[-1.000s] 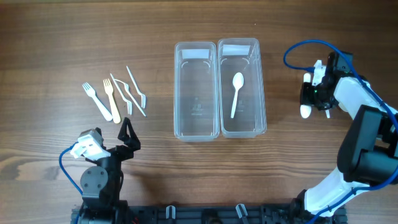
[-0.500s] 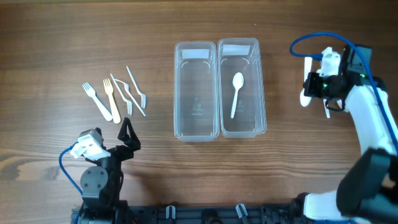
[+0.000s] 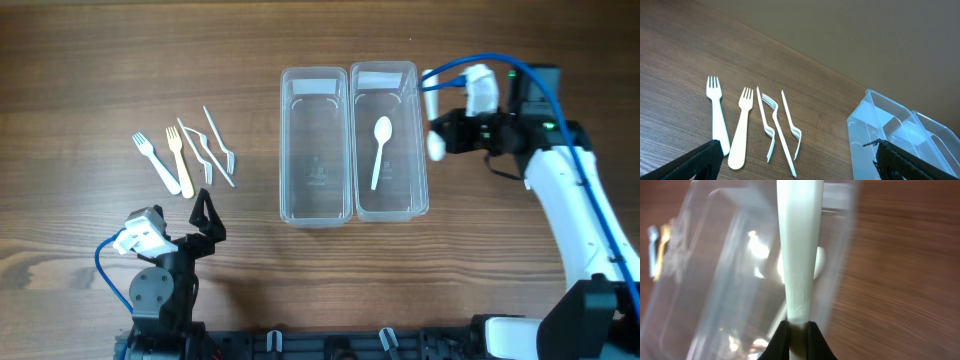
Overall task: Pack container
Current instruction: 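Place the white knife into the right container and open the gripper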
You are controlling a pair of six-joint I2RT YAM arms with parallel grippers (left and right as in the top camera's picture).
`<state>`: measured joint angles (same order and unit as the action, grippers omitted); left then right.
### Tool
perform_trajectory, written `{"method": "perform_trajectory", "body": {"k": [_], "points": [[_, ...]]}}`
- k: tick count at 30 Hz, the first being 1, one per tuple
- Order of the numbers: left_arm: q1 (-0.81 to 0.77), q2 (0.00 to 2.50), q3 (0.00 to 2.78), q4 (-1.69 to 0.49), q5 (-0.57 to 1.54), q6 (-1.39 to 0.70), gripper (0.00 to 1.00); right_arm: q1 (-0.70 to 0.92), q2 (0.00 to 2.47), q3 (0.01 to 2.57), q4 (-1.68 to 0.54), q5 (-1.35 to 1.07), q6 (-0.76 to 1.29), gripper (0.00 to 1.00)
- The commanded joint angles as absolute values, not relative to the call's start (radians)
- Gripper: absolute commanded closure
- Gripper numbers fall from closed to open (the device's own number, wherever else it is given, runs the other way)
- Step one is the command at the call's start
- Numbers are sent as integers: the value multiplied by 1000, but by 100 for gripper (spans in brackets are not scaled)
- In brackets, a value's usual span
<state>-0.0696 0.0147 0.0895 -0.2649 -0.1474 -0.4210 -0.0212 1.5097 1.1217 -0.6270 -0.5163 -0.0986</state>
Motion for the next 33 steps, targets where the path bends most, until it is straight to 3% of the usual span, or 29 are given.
{"method": "perform_trajectory", "body": {"k": [1, 10, 11, 12, 13, 16, 18, 19, 25, 29, 33], "points": [[-60, 9, 84, -262, -139, -401, 0, 76, 1495, 1132, -593, -560, -45, 96], [-60, 9, 84, -262, -139, -401, 0, 187, 1509, 1118, -563, -424, 46, 96], [-60, 9, 84, -262, -139, -401, 0, 190, 1512, 1113, -560, -424, 51, 91], [-60, 9, 84, -262, -139, -401, 0, 190, 1513, 1110, -558, -426, 53, 78], [-60, 9, 84, -262, -139, -401, 0, 190, 1515, 1108, -553, -426, 53, 57], [-60, 9, 84, -262, -139, -401, 0, 190, 1515, 1108, -541, -426, 52, 39], [-60, 9, 84, -262, -139, -401, 0, 189, 1515, 1108, -529, -426, 52, 9], [-60, 9, 84, -262, -139, -401, 0, 189, 1515, 1108, -524, -426, 51, 0], [-60, 9, 84, -262, -139, -401, 0, 159, 1515, 1108, -525, -300, 52, 0], [-60, 9, 84, -262, -139, -401, 0, 98, 1515, 1108, -588, -72, 54, 0], [-60, 9, 84, -262, -139, -401, 0, 15, 1515, 1108, -651, 170, 49, 8]]}}
